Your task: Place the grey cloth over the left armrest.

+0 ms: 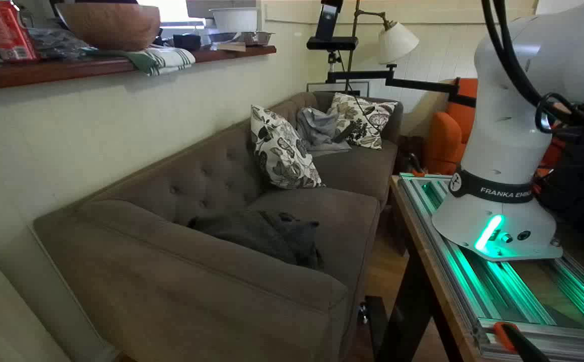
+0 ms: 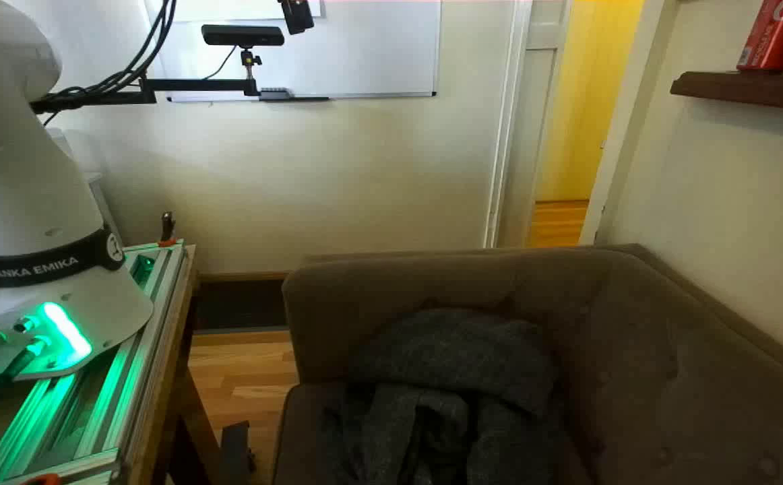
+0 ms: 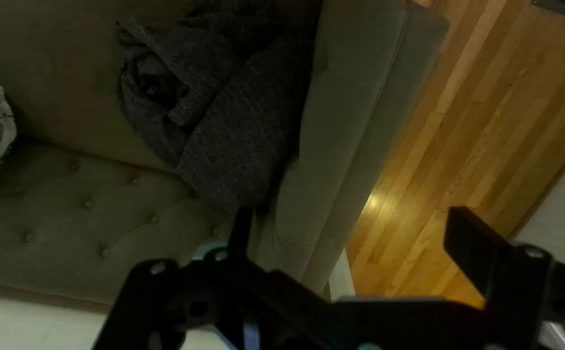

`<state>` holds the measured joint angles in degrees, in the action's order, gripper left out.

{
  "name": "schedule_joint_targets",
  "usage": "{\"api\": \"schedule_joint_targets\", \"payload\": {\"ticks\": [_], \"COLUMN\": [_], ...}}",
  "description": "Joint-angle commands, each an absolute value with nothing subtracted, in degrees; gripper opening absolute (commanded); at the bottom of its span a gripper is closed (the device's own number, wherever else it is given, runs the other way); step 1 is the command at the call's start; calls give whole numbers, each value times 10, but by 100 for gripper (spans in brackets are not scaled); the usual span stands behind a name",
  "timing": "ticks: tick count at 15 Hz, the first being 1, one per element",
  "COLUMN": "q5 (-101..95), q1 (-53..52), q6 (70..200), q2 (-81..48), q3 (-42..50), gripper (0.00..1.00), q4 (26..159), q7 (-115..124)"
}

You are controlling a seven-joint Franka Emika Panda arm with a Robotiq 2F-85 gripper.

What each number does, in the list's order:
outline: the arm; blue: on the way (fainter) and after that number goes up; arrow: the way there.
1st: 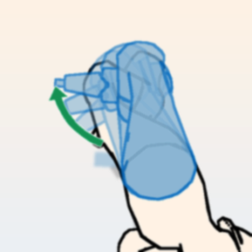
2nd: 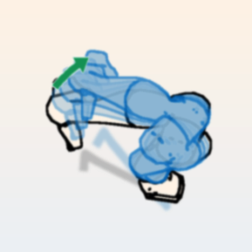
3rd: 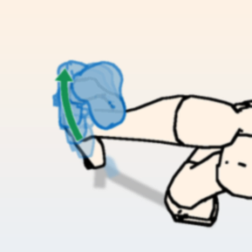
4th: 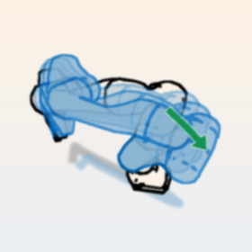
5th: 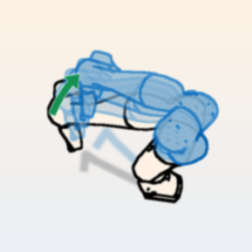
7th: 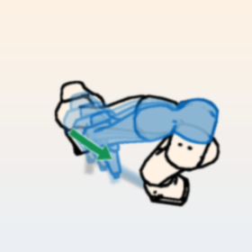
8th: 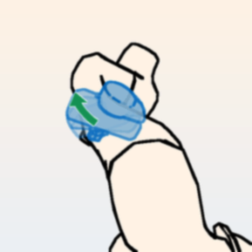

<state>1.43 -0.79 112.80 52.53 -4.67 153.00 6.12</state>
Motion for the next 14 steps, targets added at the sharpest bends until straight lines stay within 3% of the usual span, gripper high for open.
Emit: {"api": "schedule_joint_targets", "payload": {"ticks": [1,7,14], "q5": [13,3,-17], "q1": [-9,-4,38], "q6": [1126,1125,1312], "q2": [525,514,293], "q3": [-46,-54,-61], "gripper": [100,100,100], "q4": [1528,1525,1509], "q7": [62,65,102]}}
